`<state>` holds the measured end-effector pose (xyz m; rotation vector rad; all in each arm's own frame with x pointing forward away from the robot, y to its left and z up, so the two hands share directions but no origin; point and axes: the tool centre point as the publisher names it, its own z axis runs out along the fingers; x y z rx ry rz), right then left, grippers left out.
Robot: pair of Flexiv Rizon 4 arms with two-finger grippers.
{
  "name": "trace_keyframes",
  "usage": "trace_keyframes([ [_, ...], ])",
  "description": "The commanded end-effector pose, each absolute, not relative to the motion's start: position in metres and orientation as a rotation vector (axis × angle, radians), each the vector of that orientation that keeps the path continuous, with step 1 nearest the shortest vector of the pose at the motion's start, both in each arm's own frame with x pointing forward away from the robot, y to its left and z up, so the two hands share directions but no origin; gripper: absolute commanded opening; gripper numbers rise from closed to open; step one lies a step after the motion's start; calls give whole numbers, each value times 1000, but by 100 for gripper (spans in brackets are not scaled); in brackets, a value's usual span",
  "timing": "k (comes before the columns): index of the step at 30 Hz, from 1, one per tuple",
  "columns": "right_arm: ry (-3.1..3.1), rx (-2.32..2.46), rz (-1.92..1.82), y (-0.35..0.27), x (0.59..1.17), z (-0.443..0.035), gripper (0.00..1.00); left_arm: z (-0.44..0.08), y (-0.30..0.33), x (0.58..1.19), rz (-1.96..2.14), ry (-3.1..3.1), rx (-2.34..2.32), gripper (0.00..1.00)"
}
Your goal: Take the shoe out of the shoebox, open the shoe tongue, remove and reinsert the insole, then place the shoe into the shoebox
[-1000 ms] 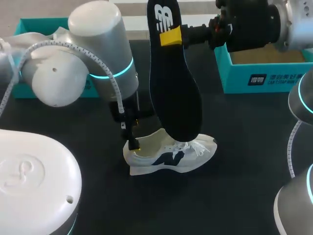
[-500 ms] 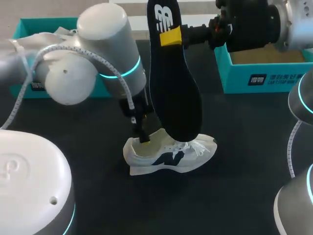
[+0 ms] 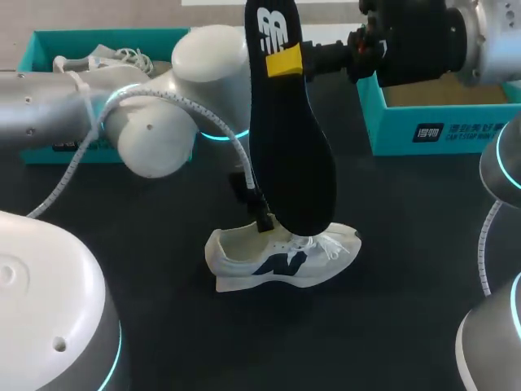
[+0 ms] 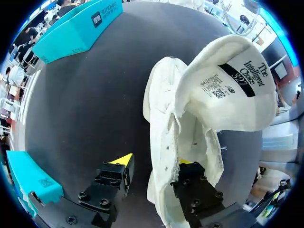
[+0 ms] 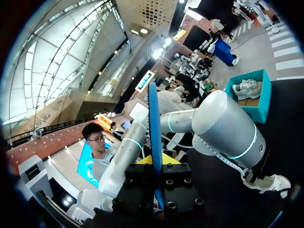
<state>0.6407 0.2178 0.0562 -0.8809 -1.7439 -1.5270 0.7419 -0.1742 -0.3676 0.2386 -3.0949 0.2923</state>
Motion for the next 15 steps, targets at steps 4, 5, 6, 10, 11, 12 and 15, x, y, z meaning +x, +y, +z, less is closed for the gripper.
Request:
trace_keyframes([
  [4, -1746, -886, -1523, 222, 642, 57, 0, -382, -182, 734, 294, -3064, 226, 35],
  [5, -1746, -886, -1523, 222, 642, 57, 0, -383, -182, 732, 291, -3057, 224, 35],
  [6, -1746, -886, -1523, 222, 642, 57, 0, -384, -182, 731, 289, -3056, 224, 36],
  [10, -1746, -886, -1523, 222, 642, 57, 0, -390, -184, 727, 282, -3037, 221, 31],
  [11, -1746, -886, -1523, 222, 642, 57, 0, -390, -184, 726, 283, -3035, 221, 24],
  [12, -1746, -886, -1523, 222, 642, 57, 0, -389, -184, 726, 284, -3035, 221, 10],
  [15, -1746, -886, -1523, 222, 642, 57, 0, -386, -184, 725, 296, -3021, 214, 0],
])
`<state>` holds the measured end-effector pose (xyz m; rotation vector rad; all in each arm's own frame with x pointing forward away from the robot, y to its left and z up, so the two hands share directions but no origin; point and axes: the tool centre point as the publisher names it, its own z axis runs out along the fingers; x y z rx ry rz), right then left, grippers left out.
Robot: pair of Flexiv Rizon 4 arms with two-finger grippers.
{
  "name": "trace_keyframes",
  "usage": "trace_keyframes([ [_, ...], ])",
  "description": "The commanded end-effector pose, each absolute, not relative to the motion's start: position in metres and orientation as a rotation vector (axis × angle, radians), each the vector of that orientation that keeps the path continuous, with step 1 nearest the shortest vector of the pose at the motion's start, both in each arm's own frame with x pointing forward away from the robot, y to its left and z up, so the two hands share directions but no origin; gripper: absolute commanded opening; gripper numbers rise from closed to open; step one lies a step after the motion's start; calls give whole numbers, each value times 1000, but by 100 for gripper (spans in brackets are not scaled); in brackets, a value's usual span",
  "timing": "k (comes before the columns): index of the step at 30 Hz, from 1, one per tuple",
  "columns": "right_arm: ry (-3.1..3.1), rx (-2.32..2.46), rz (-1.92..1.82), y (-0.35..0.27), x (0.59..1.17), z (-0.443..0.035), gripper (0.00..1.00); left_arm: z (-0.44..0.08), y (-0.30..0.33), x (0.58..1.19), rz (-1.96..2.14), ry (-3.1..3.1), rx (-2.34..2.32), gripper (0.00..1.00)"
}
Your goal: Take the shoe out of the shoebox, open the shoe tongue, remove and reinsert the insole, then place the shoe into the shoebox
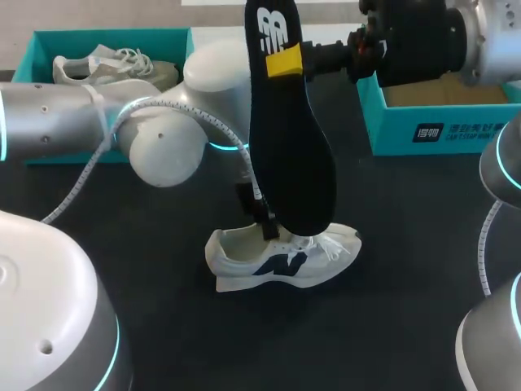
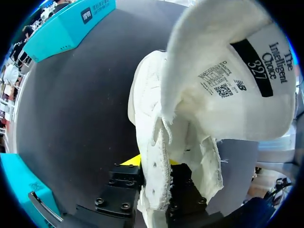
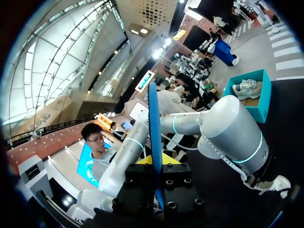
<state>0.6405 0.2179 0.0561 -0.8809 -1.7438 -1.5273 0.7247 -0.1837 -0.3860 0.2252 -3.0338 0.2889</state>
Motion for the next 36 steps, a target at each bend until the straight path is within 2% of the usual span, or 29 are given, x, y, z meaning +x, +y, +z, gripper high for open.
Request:
trace_keyframes([
  [1, -1746, -886, -1523, 222, 642, 57, 0, -385, -183, 725, 301, -3014, 206, 0],
  [9, -1746, -886, -1523, 222, 642, 57, 0, -366, -183, 733, 306, -2682, -235, 0],
  [15, -1746, -886, -1523, 222, 642, 57, 0, -341, -191, 748, 36, -2308, -722, 0],
  [20, -1746, -886, -1523, 222, 642, 57, 0, -329, -187, 730, -180, -1939, -1285, 0],
  [36, -1746, -886, -1523, 222, 642, 57, 0, -327, -187, 727, -192, -1963, -1285, 0],
])
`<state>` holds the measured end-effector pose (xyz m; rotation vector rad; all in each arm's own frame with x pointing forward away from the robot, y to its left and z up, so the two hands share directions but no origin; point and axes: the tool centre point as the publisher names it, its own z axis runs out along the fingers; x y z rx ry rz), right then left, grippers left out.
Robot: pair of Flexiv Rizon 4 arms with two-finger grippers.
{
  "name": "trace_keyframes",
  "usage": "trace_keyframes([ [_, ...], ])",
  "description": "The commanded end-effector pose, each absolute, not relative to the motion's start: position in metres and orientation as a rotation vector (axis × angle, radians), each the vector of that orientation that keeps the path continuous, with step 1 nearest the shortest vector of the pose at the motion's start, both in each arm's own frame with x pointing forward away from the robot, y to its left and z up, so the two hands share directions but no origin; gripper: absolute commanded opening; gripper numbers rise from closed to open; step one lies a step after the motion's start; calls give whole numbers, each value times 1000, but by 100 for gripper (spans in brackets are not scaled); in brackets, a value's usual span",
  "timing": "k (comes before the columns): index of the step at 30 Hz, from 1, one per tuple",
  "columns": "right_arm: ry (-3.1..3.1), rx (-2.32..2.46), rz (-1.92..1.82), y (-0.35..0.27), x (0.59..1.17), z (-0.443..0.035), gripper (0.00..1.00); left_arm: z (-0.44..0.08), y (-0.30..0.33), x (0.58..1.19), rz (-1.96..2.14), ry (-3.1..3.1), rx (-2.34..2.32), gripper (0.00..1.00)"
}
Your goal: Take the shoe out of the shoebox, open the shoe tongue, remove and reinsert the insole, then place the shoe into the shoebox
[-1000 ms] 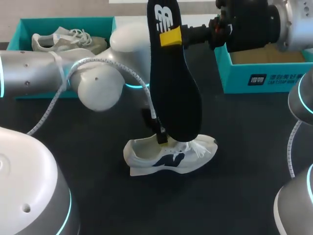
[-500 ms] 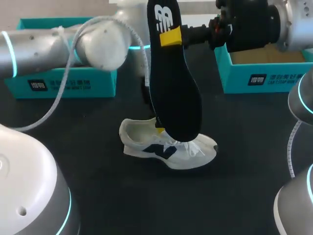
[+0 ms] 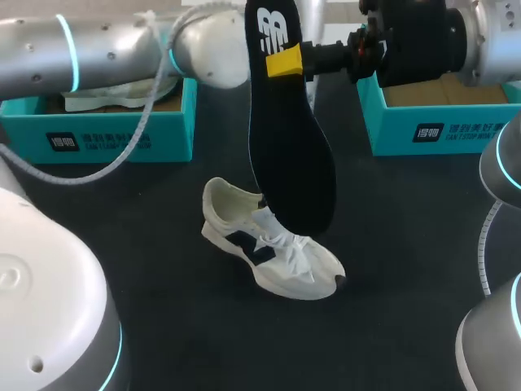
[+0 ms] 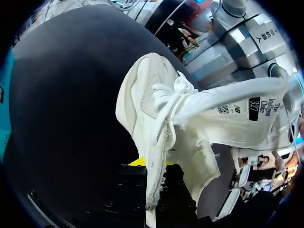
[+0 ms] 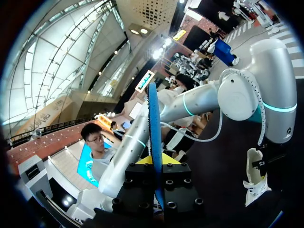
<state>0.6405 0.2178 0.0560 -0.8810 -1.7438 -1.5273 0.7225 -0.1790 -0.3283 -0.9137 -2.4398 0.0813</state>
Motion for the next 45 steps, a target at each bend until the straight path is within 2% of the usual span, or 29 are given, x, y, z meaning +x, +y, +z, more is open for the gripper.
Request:
trace_keyframes([
  [1, -1746, -886, -1523, 222, 642, 57, 0, -327, -187, 727, -192, -1963, -1285, 0],
  [7, -1746, -886, -1523, 222, 642, 57, 0, -327, -187, 727, -192, -1963, -1285, 0],
  [25, -1746, -886, -1523, 222, 642, 57, 0, -343, -218, 779, -435, -1907, -1545, 0],
  [45, -1746, -886, -1523, 222, 642, 57, 0, -378, -223, 773, -531, -1894, -1611, 0],
])
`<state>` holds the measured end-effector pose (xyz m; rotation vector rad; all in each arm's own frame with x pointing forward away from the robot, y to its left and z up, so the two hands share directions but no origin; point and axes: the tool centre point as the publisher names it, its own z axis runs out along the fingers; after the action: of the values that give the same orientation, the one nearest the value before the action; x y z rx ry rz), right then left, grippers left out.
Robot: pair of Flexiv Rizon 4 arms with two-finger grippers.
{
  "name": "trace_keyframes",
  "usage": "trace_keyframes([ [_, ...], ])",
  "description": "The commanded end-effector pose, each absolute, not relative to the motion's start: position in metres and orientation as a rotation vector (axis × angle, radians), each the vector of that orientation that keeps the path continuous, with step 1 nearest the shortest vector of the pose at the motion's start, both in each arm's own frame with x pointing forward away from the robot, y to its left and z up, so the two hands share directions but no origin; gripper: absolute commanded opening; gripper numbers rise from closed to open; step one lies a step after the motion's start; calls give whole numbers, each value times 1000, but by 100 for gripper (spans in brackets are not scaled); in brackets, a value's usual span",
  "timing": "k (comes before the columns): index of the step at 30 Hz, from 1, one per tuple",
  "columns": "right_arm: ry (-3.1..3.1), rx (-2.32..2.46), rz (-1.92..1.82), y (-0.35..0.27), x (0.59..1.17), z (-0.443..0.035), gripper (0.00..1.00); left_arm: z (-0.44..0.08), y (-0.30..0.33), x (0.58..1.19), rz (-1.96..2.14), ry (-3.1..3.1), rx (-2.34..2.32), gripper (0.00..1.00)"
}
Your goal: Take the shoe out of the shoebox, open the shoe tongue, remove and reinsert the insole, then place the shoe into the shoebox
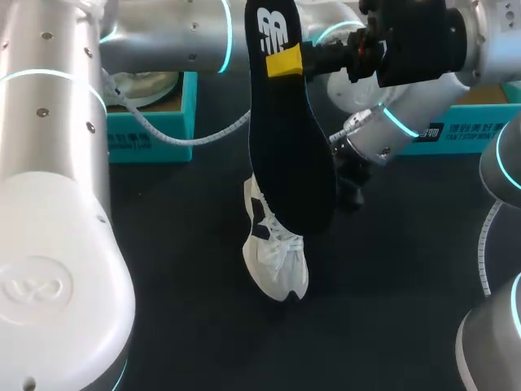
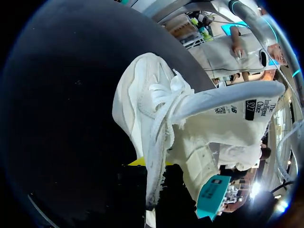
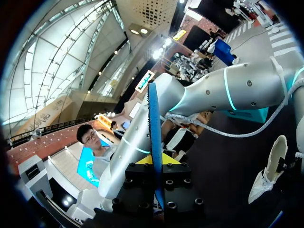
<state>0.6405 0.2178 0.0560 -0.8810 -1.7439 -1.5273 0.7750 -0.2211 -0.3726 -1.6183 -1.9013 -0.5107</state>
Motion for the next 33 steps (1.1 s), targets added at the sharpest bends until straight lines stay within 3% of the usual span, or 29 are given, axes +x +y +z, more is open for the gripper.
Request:
trace_keyframes([
  [1, -1746, -886, -1523, 222, 642, 57, 0, -380, -223, 772, -539, -1895, -1613, 0],
  [9, -1746, -886, -1523, 222, 642, 57, 0, -393, -225, 769, -522, -1914, -1622, 0],
  [11, -1746, -886, -1523, 222, 642, 57, 0, -391, -224, 767, -511, -1913, -1637, 37],
  [12, -1746, -886, -1523, 222, 642, 57, 0, -390, -224, 766, -511, -1917, -1637, 100],
  [33, -1746, -886, -1523, 222, 642, 57, 0, -307, -223, 792, -234, -2318, -1663, 100],
])
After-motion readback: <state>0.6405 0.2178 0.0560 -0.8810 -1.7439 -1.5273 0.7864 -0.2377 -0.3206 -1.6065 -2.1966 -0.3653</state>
